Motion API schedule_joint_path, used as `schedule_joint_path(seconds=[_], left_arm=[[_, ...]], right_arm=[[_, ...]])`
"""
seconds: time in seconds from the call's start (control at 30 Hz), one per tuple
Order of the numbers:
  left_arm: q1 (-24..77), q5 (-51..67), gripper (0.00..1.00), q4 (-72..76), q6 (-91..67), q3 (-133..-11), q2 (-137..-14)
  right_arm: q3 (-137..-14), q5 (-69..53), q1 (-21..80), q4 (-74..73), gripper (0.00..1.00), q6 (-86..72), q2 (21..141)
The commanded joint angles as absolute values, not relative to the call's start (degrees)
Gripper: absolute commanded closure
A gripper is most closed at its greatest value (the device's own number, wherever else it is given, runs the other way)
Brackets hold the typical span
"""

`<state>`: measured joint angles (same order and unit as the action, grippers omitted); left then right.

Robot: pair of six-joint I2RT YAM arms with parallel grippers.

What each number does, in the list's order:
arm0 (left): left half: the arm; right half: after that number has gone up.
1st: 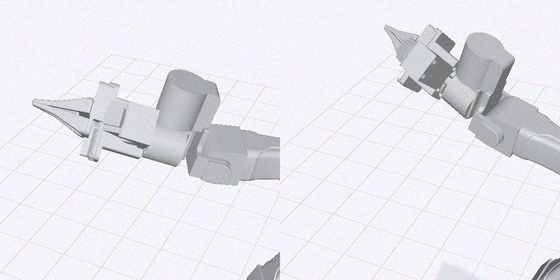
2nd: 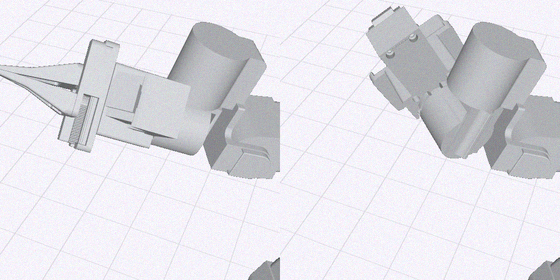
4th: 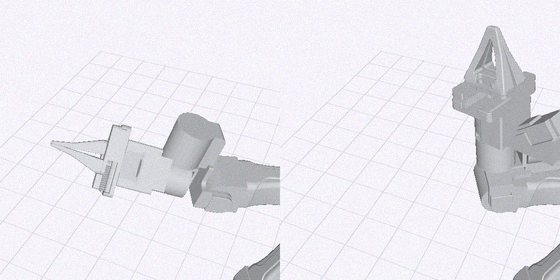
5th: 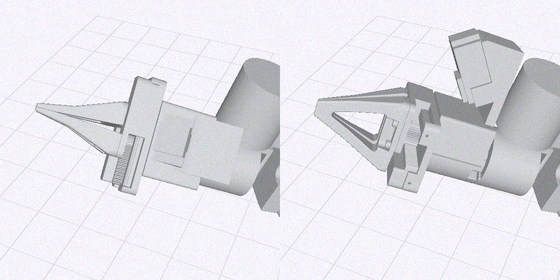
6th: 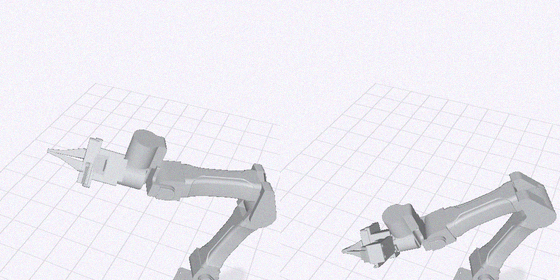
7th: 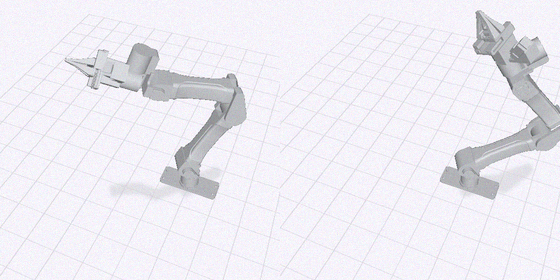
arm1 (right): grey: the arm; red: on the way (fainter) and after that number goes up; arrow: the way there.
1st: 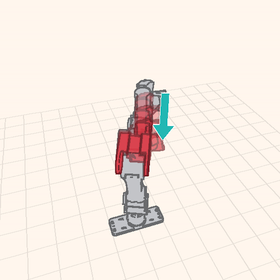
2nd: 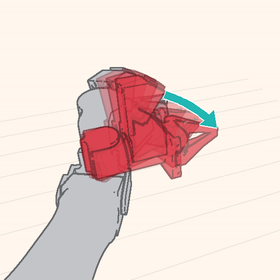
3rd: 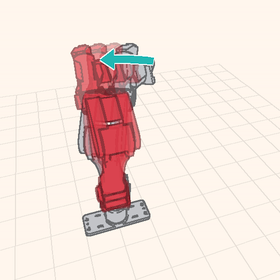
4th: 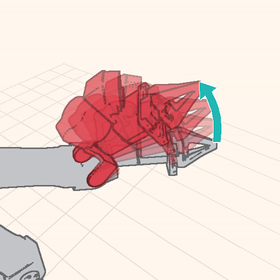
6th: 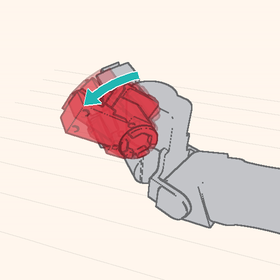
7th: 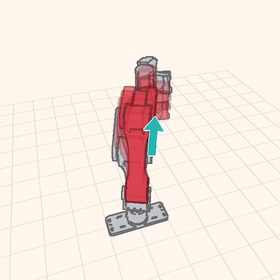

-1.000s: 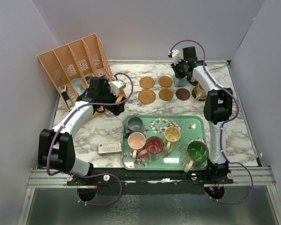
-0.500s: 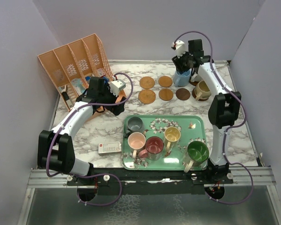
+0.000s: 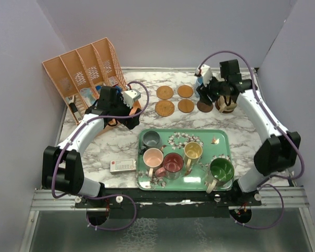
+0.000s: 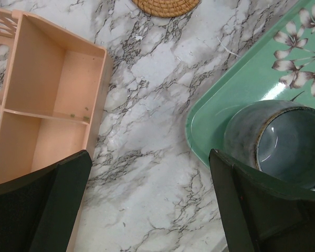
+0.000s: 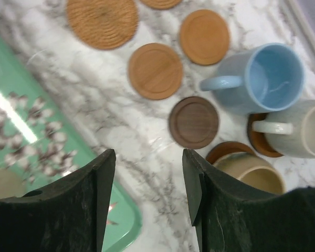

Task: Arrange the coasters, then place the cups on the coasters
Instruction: Adjust the cup on the coaster, then pick up the cup from the tray.

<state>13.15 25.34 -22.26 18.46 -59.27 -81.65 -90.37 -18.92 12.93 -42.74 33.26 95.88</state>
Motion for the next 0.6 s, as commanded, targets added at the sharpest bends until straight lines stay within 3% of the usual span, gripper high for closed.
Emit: schedule_joint_path(seconds=[0.0,0.27,0.57], left_arm=[[13.25,26.39,0.01,-21.42,18.47,-59.91,-79.85],[13.27,25.75,0.01,-21.19,18.88,-59.01,-79.38],[13.27,25.71,0.01,-20.70,19.34,-58.06,-78.81]], right_arm=[[-81.47,-26.75,15.83,-48.59,0.45,37.77,86.69],[-65.24,-32.98,21.26,-47.97,0.41,37.66,75.34],[-56.06,-27.65,24.00,-43.47,0.34,38.91,74.13]])
